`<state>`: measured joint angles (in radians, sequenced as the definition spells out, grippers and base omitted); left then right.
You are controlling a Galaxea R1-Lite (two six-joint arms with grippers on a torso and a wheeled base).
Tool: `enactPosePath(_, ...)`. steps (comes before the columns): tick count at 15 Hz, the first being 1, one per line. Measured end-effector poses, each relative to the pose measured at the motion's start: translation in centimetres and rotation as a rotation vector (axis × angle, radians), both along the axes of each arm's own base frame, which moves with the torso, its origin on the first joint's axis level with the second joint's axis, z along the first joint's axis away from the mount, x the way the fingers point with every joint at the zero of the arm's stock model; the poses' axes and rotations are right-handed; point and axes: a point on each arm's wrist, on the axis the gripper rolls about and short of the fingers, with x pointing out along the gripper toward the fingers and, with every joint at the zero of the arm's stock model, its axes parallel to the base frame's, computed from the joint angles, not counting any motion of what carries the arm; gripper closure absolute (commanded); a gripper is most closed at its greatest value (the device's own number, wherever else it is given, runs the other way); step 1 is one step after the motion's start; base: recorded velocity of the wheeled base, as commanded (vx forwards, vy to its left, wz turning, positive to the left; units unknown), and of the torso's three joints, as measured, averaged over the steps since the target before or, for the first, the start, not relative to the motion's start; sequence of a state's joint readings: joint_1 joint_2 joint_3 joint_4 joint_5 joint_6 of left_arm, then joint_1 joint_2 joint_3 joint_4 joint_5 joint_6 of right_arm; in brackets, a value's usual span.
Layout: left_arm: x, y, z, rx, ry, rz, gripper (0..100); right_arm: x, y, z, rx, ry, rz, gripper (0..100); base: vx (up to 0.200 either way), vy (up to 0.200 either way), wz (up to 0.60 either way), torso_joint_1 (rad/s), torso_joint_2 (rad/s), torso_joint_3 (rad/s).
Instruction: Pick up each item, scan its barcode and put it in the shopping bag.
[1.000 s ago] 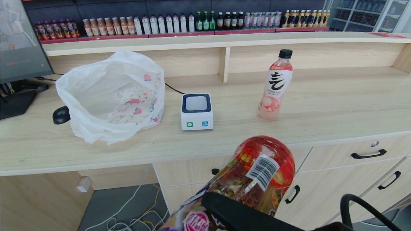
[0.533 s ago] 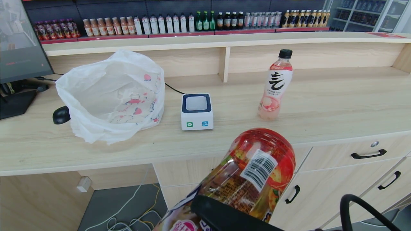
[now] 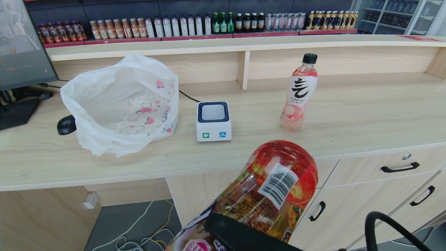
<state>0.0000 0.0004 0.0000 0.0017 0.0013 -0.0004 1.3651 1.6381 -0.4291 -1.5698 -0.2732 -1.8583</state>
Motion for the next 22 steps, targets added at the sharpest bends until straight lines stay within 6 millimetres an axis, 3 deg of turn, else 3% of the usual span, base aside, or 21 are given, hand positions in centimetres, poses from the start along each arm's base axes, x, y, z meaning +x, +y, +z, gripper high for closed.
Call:
enactPosePath(5, 0.0, 0.0, 0.0, 0.0, 0.0, 0.0, 0, 0.0, 0.0, 0.0, 0.03, 0.053, 0.022, 100, 0.0, 0.0, 0.0, 0.0, 0.0, 0.0)
enactPosePath(14, 0.0, 0.0, 0.0, 0.0, 0.0, 0.0, 0, 0.5, -0.1, -1.9, 0.267, 0.641, 0.2, 100, 0.0, 0.0, 0.0, 0.0, 0.0, 0.0)
enactPosePath(17, 0.0, 0.0, 0.0, 0.0, 0.0, 0.0, 0, 0.6, -0.6, -2.8, 0.288, 0.747, 0.211, 100, 0.0, 0.0, 0.0, 0.0, 0.0, 0.0)
enactPosePath(22, 0.0, 0.0, 0.0, 0.0, 0.0, 0.0, 0, 0.4, -2.4, -4.8, 0.371, 1.134, 0.336, 100, 0.0, 0.0, 0.0, 0.0, 0.0, 0.0)
